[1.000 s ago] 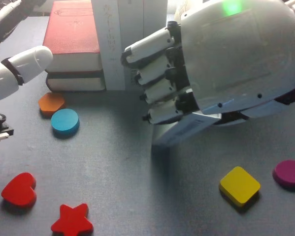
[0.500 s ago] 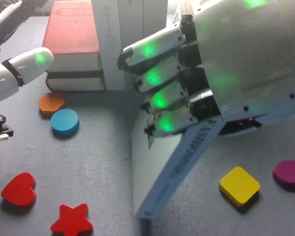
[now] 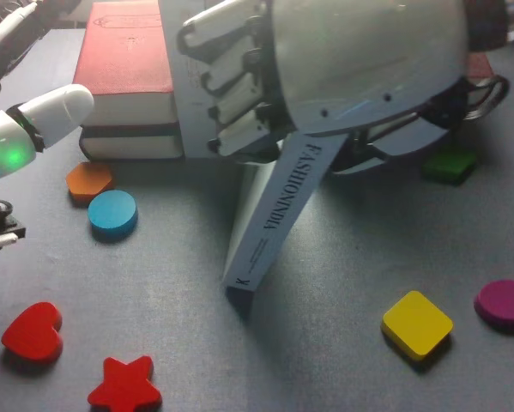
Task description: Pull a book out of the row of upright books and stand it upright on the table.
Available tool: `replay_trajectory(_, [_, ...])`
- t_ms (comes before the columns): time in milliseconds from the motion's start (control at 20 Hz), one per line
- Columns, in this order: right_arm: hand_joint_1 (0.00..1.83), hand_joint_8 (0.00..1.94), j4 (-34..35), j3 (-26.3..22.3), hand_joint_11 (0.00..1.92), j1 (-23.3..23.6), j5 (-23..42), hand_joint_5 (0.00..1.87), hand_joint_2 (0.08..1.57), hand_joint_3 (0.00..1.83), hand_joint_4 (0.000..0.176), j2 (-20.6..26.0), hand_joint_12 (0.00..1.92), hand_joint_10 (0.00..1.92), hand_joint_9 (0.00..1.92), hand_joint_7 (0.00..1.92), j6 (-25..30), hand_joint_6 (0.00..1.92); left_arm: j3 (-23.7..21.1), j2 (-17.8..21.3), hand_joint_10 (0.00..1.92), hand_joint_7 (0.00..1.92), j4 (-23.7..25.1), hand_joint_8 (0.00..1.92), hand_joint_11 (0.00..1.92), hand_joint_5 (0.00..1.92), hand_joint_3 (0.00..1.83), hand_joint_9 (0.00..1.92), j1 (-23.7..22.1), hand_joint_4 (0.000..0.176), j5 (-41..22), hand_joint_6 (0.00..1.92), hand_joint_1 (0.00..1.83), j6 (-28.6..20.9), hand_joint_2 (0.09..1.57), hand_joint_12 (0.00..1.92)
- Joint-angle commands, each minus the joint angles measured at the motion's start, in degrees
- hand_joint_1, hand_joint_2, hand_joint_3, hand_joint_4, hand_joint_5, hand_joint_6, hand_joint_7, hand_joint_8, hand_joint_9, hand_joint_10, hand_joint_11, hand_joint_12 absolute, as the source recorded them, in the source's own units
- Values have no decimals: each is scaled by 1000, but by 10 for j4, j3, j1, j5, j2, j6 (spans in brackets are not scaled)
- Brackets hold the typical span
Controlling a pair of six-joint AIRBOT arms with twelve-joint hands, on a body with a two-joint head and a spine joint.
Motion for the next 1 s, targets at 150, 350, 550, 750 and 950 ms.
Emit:
replay_trajectory(150, [1315,1625,31,14,57,13,17,628,1302,0,0,-12,1921,1779,483,705,27,1290,9,-8,0,68,-7,2,13,162,5,27,-6,80,-69,11,413,-6,1328,258])
replay_trajectory(350, [1315,1625,30,28,57,21,2,628,1302,0,0,-24,1921,1779,484,705,28,1290,16,-12,5,22,-14,2,0,104,2,18,-6,73,-55,3,417,-6,1347,502])
replay_trajectory(550, [1172,1270,56,103,3,11,-3,870,1208,0,0,-74,1729,939,443,751,75,1252,29,-22,2,0,-31,0,0,89,0,6,-6,35,-46,3,177,-8,1176,427])
replay_trajectory(750, [1151,1364,100,178,0,-8,2,812,1219,2,29,-113,1740,935,447,766,111,1208,53,-47,82,311,-34,16,0,197,16,329,-7,0,-35,15,326,-18,1420,1157])
replay_trajectory(950, [937,74,128,191,0,-8,15,15,938,0,22,-121,1143,581,1,75,113,192,58,-53,12,147,-27,0,0,97,0,194,-17,0,-32,0,99,-18,1370,841])
